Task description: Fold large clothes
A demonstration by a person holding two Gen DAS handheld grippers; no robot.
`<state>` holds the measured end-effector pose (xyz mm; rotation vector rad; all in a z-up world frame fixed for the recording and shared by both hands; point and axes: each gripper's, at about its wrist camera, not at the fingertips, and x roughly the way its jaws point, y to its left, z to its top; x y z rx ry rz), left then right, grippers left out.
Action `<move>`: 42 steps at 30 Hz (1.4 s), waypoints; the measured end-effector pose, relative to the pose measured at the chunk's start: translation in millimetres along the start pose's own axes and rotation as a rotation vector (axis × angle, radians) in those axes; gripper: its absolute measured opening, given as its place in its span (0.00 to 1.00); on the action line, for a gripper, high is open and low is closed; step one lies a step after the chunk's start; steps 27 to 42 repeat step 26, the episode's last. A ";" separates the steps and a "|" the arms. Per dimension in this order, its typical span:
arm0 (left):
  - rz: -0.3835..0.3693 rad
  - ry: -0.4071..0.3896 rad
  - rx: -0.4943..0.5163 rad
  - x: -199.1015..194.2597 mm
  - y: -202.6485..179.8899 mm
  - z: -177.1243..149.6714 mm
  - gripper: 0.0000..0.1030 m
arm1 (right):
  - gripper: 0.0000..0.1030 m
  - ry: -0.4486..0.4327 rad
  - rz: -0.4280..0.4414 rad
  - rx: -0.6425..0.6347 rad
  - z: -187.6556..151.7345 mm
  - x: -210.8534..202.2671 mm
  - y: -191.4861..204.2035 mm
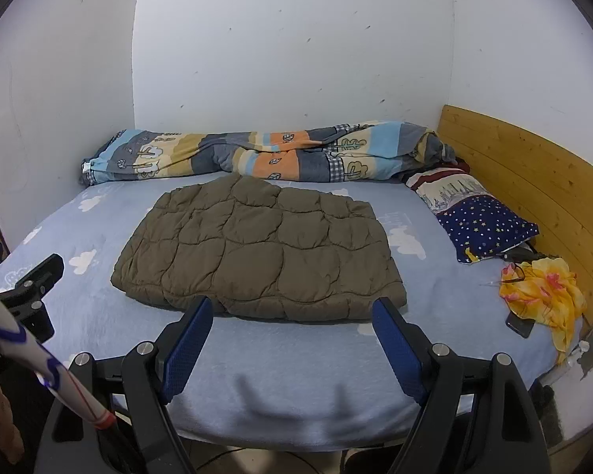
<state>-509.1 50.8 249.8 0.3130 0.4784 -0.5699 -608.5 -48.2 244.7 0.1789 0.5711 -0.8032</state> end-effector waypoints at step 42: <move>-0.037 0.061 0.031 7.5 -5.4 -8.2 0.91 | 0.83 0.001 0.006 -0.019 0.2 0.3 4.7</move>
